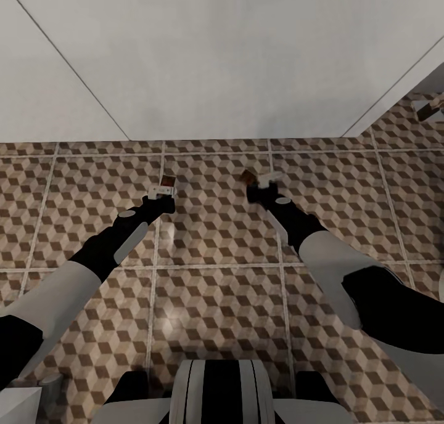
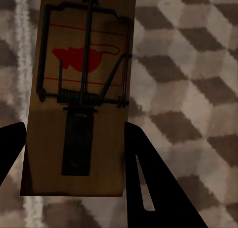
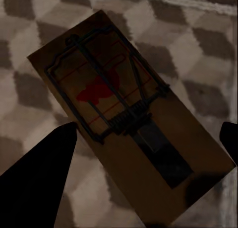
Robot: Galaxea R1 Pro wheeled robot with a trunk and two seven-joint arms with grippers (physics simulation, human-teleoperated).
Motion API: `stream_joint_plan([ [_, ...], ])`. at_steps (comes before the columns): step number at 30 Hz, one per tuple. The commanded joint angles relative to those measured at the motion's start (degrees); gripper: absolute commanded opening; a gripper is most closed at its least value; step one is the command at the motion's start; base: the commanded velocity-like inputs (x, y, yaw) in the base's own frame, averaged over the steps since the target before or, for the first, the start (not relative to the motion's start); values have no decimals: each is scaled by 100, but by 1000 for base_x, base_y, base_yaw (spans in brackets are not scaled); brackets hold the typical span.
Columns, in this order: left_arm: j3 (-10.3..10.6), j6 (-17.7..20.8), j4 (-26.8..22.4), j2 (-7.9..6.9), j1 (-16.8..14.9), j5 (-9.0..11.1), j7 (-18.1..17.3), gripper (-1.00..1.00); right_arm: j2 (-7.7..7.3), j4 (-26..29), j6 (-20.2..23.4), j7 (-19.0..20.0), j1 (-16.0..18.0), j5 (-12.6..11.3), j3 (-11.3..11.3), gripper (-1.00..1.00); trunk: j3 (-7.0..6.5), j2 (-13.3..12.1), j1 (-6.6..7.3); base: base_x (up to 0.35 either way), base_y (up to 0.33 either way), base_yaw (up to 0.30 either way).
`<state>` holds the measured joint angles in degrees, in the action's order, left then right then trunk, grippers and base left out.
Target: Take the four mousetraps from the cabinet in the bathroom and place them on the bathroom floor. Make sure all four end up on the same floor surface, and ensure that at least two of them are either under or directly next to the same bathroom sink.
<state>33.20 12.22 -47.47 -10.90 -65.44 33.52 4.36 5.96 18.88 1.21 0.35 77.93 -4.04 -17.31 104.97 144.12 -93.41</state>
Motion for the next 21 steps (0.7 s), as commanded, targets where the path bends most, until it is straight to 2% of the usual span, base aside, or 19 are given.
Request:
stream_joint_plan([
  [1, 29, 16, -11, -9, -4, 58, 47, -100, -3, 5, -54, -55, 3, -40, -31, -100, 3, 1, 1, 0, 0, 0],
  [8, 31, 17, -1, -9, -4, 58, 47, -100, -6, 121, -489, -931, -66, -12, -51, -100, 3, 1, 1, 0, 0, 0],
  [12, 29, 17, -7, -9, -4, 58, 47, -100, -7, 156, -489, -1040, -74, -21, -44, -100, 3, 1, 1, 0, 0, 0],
  [21, 31, 15, -8, -11, -4, 58, 47, -100, -7, 160, -400, -1013, -183, -37, -42, -100, 3, 1, 1, 0, 0, 0],
])
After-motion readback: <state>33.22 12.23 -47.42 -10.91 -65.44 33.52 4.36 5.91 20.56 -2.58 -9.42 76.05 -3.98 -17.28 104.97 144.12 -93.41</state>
